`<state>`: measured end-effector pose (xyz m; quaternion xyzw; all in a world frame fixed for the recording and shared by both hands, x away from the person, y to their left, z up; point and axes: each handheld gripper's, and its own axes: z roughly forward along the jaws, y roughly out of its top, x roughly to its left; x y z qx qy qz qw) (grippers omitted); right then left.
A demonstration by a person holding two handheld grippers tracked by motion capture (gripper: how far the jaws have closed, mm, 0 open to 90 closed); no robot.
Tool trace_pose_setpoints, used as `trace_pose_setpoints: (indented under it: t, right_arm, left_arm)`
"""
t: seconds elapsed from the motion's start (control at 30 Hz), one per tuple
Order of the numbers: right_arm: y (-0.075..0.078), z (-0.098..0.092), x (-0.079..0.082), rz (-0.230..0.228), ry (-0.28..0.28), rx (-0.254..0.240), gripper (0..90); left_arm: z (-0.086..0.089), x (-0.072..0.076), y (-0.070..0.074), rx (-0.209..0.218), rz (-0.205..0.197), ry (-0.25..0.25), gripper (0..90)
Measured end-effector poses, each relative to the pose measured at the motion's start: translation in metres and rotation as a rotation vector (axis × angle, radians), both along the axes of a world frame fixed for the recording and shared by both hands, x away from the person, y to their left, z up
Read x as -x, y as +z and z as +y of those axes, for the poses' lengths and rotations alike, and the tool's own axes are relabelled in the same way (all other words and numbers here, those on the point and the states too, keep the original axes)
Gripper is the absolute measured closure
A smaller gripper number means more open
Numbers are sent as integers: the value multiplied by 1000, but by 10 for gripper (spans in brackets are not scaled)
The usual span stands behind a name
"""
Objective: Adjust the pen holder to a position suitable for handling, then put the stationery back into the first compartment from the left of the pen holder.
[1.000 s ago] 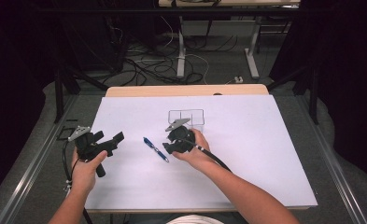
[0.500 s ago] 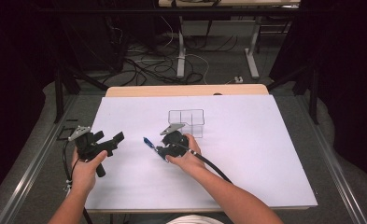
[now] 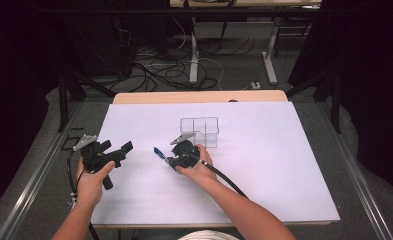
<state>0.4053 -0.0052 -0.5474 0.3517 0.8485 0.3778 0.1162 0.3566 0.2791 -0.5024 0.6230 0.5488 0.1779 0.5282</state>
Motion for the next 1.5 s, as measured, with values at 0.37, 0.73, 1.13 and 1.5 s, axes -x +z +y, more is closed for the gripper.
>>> trace_pose_setpoints:
  t: [0.37,0.73,1.13,1.5]
  right_arm:
    - [-7,8,-1,17,23,1,590]
    - [-14,19,0,3,47,25,675]
    - [-12,21,0,25,42,38,795]
    - [-12,22,-1,29,39,39,797]
  left_arm:
    - [0,0,-1,-2,4,-1,4]
    - [0,-1,-1,2,5,1,4]
    - [-1,0,0,2,6,1,4]
    - [0,0,0,0,8,2,4]
